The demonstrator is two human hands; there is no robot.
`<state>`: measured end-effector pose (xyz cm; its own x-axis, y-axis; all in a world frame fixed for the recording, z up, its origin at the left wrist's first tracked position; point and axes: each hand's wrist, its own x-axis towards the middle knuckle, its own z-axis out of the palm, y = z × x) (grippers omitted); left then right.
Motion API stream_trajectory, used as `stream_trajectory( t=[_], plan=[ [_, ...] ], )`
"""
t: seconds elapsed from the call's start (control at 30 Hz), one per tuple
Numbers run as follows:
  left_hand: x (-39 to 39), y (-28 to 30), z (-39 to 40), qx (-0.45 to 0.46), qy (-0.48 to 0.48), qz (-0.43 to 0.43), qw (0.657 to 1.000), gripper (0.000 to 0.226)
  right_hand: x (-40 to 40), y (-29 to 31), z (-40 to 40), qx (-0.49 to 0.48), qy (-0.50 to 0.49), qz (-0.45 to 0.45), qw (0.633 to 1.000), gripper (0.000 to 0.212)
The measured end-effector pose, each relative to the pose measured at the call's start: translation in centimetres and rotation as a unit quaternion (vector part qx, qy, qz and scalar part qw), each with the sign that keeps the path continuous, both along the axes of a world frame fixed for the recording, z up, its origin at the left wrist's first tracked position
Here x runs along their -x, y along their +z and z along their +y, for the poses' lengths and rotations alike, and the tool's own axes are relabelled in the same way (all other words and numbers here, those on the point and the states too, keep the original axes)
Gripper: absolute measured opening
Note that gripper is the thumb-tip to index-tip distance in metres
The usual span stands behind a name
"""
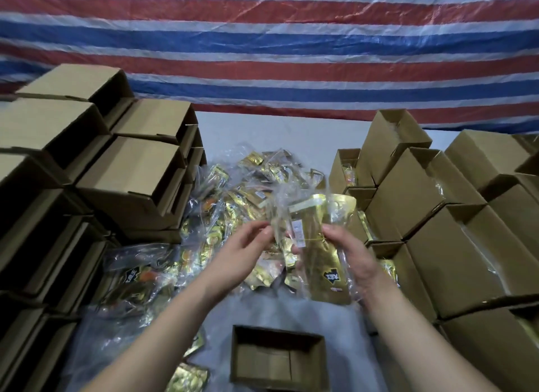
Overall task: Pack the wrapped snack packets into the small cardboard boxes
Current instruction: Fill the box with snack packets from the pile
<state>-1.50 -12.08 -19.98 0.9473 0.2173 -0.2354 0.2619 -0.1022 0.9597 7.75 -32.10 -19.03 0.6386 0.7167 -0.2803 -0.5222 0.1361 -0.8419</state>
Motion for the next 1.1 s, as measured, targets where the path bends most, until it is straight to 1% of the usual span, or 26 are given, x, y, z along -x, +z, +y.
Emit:
stream_trajectory(
  t=[0.03, 0.07, 0.1, 0.17, 0.2, 0.23, 0.27, 0.3, 0.37, 0.47, 0.53, 0.6, 0.63, 0.73, 0.77, 0.8, 0.83, 0.87, 0.9, 0.97, 1.0, 1.07, 1.1],
  plan=[
    [1.0, -1.2, 0.7, -0.02, -0.04, 0.017, 0.999, 0.036, 0.2, 0.1, -0.8, 0.02, 0.022, -0.02, 0.999, 0.047],
    [2.1, -2.7, 1.3, -0.054, -0.085, 0.042, 0.994, 0.03, 0.5, 0.1, -1.4, 0.046, 0.044, -0.045, 0.997, 0.043],
    [3.3, -4.5, 1.9, -0.098, -0.132, 0.075, 0.983, 0.032, 0.8, 0.1, -1.8, 0.075, 0.068, -0.066, 0.993, 0.042],
    [5.4, -8.3, 2.6, -0.183, -0.208, 0.16, 0.947, 0.045, 1.4, -0.1, -2.0, 0.14, 0.128, -0.109, 0.976, 0.05],
    [6.2, -9.9, 2.7, -0.203, -0.232, 0.193, 0.932, 0.049, 1.8, -0.3, -1.8, 0.179, 0.166, -0.141, 0.959, 0.057],
    [6.9, -11.3, 2.6, -0.204, -0.245, 0.214, 0.924, 0.049, 2.3, -0.5, -1.3, 0.218, 0.207, -0.17, 0.939, 0.062],
    [7.4, -12.4, 2.4, -0.194, -0.242, 0.224, 0.924, 0.047, 2.9, -0.8, -0.7, 0.244, 0.247, -0.189, 0.919, 0.06],
    [7.7, -13.1, 2.2, -0.181, -0.228, 0.227, 0.929, 0.043, 3.5, -1.3, 0.0, 0.26, 0.286, -0.205, 0.899, 0.053],
    [8.1, -14.1, 1.8, -0.16, -0.19, 0.223, 0.942, 0.036, 4.8, -2.8, 1.3, 0.285, 0.363, -0.262, 0.847, 0.04],
    [8.4, -14.9, 1.7, -0.124, -0.166, 0.206, 0.957, 0.031, 6.3, -6.1, 2.7, 0.352, 0.45, -0.358, 0.738, 0.042],
    [8.5, -14.8, 1.8, -0.104, -0.165, 0.199, 0.96, 0.033, 7.1, -8.1, 3.1, 0.376, 0.505, -0.383, 0.676, 0.039],
    [8.5, -14.8, 1.6, -0.094, -0.171, 0.19, 0.962, 0.032, 7.7, -10.3, 3.5, 0.399, 0.537, -0.375, 0.642, 0.038],
    [8.5, -15.0, 1.5, -0.093, -0.17, 0.186, 0.963, 0.031, 7.9, -11.5, 3.8, 0.414, 0.546, -0.371, 0.627, 0.042],
    [8.8, -15.5, 0.9, -0.104, -0.143, 0.173, 0.969, 0.031, 9.0, -15.1, 4.7, 0.453, 0.567, -0.394, 0.564, 0.05],
    [8.9, -15.8, 0.7, -0.105, -0.131, 0.168, 0.971, 0.031, 9.4, -16.1, 4.9, 0.463, 0.569, -0.401, 0.548, 0.053],
    [9.1, -15.9, 0.6, -0.105, -0.123, 0.164, 0.973, 0.03, 9.8, -17.0, 4.9, 0.473, 0.567, -0.403, 0.54, 0.057],
    [9.3, -16.1, 0.5, -0.101, -0.119, 0.161, 0.974, 0.029, 10.1, -17.8, 4.7, 0.481, 0.56, -0.401, 0.542, 0.061],
    [9.4, -16.2, 0.4, -0.095, -0.115, 0.16, 0.976, 0.026, 10.2, -18.2, 4.5, 0.484, 0.548, -0.389, 0.56, 0.065],
    [9.6, -16.3, 0.4, -0.086, -0.107, 0.158, 0.978, 0.025, 10.2, -18.4, 4.2, 0.483, 0.53, -0.364, 0.594, 0.068],
    [9.8, -16.5, 0.4, -0.064, -0.087, 0.152, 0.982, 0.025, 9.9, -17.9, 3.5, 0.471, 0.484, -0.291, 0.678, 0.073],
    [9.9, -16.5, 0.5, -0.058, -0.081, 0.147, 0.984, 0.025, 9.7, -17.4, 3.1, 0.464, 0.466, -0.264, 0.705, 0.074],
    [10.0, -16.7, 0.5, -0.064, -0.081, 0.141, 0.985, 0.027, 9.0, -16.5, 2.4, 0.455, 0.436, -0.261, 0.731, 0.064],
    [10.0, -16.7, 0.4, -0.07, -0.085, 0.14, 0.984, 0.027, 8.6, -16.1, 2.0, 0.455, 0.416, -0.275, 0.738, 0.053]
  ],
)
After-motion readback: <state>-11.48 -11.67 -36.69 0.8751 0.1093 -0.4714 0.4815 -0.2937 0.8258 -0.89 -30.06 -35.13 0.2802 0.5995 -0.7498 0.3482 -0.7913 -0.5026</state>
